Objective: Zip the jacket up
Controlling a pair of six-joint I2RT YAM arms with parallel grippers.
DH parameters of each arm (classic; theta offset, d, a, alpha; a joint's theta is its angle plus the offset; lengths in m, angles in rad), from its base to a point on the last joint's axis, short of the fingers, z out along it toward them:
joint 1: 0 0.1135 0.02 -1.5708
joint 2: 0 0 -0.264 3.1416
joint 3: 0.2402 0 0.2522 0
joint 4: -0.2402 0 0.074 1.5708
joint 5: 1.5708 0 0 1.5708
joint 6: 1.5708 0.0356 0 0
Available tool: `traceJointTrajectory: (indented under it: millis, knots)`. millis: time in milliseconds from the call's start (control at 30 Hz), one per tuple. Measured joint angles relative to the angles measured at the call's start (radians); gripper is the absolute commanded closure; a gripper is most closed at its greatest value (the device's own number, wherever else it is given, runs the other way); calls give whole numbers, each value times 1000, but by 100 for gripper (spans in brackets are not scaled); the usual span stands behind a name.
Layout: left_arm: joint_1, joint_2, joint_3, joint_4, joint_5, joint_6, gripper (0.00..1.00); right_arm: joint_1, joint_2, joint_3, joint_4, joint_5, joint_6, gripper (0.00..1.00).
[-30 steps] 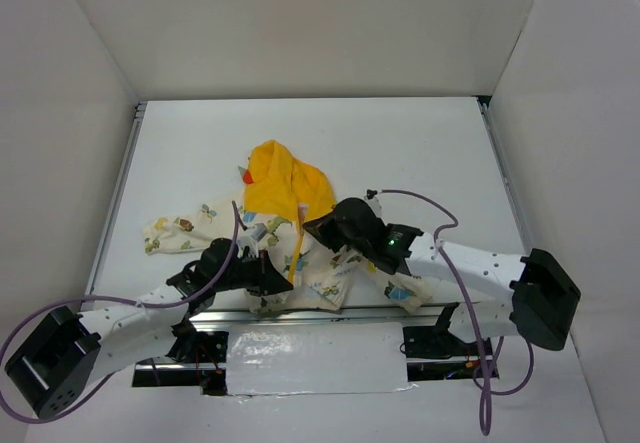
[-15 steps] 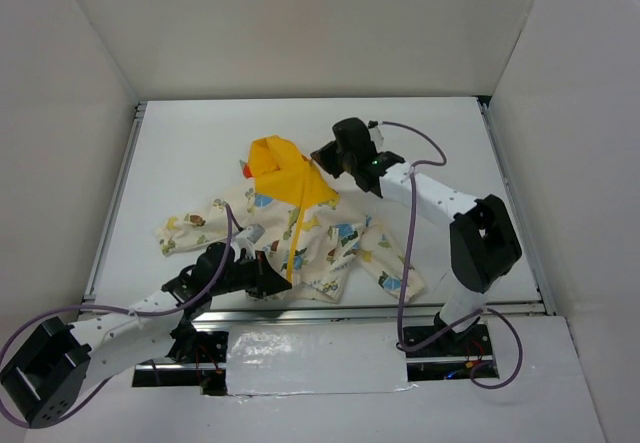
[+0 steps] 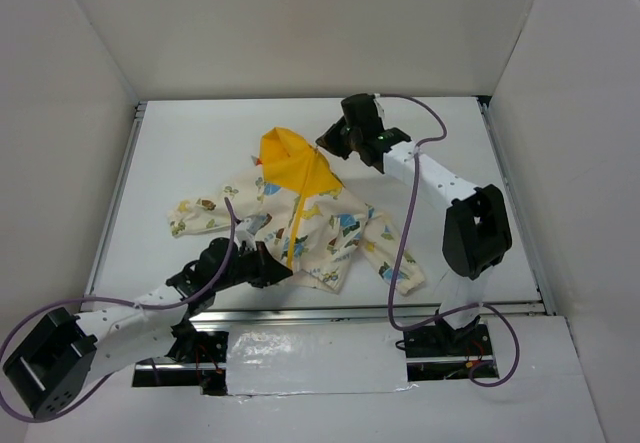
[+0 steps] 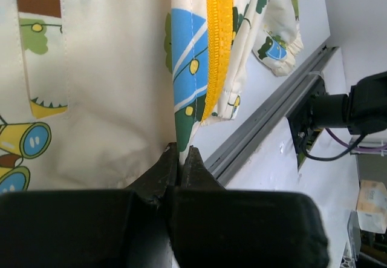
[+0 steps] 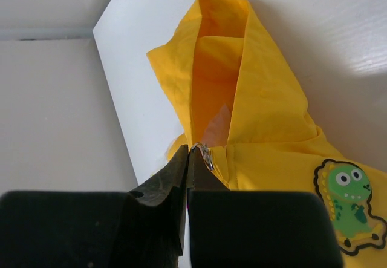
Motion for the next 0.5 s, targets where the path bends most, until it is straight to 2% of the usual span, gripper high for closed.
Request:
traceJointTrajectory:
  millis: [267,300,333,367,400,433,467,500]
  knots:
    - [-7,91,47,3,-74,-4,98,-9,-3,20,45,-43,-116,100]
    - [-8,105,59,3,-82,-6,77,-11,-3,14,70,-57,-127,100]
    - [-9,114,70,-3,-87,-5,64,-13,-3,9,91,-70,-138,98]
    - [-10,122,82,-13,-92,-9,51,-16,-2,8,106,-82,-150,83]
    - [-13,127,95,-34,-91,-14,40,-21,2,8,126,-86,-160,75]
    - [-18,130,107,-69,-87,-21,18,-29,7,12,159,-84,-179,64]
    - [-24,130,115,-104,-83,-17,3,-36,11,19,180,-80,-190,43]
    - [-29,127,122,-142,-78,-18,1,-51,27,50,205,-76,-204,37]
